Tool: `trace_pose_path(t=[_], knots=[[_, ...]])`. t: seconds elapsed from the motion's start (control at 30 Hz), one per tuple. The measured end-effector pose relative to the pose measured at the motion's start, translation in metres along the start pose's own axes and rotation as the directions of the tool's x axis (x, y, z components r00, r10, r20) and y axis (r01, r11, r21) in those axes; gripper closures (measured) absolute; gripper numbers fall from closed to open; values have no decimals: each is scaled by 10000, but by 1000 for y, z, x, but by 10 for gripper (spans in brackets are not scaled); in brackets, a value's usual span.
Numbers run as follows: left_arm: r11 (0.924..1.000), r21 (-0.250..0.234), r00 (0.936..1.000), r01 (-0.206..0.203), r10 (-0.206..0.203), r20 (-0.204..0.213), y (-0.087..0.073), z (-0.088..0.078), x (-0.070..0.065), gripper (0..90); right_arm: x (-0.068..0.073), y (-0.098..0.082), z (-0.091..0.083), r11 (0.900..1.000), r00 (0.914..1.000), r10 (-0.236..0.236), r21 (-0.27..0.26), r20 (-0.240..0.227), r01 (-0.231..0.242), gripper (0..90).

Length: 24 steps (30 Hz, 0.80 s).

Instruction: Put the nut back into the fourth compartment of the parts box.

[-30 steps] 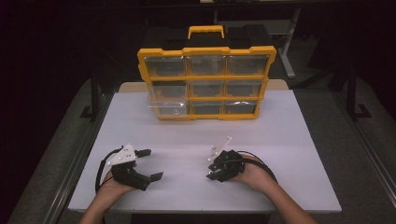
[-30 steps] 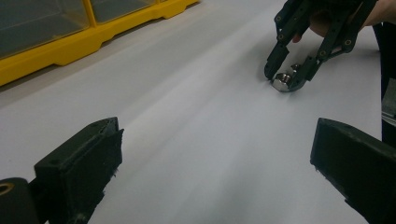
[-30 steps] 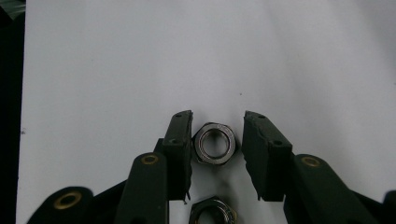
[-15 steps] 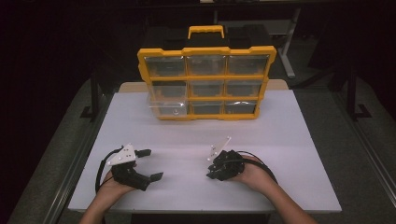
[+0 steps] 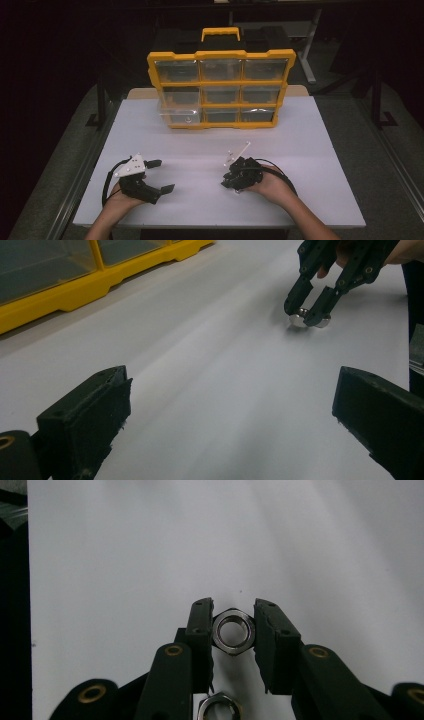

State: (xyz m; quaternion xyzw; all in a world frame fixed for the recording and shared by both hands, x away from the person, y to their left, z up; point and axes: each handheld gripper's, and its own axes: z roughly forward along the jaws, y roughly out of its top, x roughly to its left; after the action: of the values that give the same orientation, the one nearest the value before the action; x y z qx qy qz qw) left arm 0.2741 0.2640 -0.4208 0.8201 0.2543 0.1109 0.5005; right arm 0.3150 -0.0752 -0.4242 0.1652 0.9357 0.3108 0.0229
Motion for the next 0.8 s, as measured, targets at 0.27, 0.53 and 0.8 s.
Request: trace_pose_path(t=[0.27,0.53,0.8], knots=[[9995,-81,9994,-308,306,-178,1,-2,0,20,-7,9,-12,9986,9988,485,-216,100,-483,692],[9986,-274,9988,-447,441,-233,0,-3,1,19,-13,19,-19,9982,9979,554,-258,324,-546,692],[9986,-356,9989,-395,386,-263,0,-3,1,19,-23,30,-31,9944,9945,974,-443,380,-957,692]])
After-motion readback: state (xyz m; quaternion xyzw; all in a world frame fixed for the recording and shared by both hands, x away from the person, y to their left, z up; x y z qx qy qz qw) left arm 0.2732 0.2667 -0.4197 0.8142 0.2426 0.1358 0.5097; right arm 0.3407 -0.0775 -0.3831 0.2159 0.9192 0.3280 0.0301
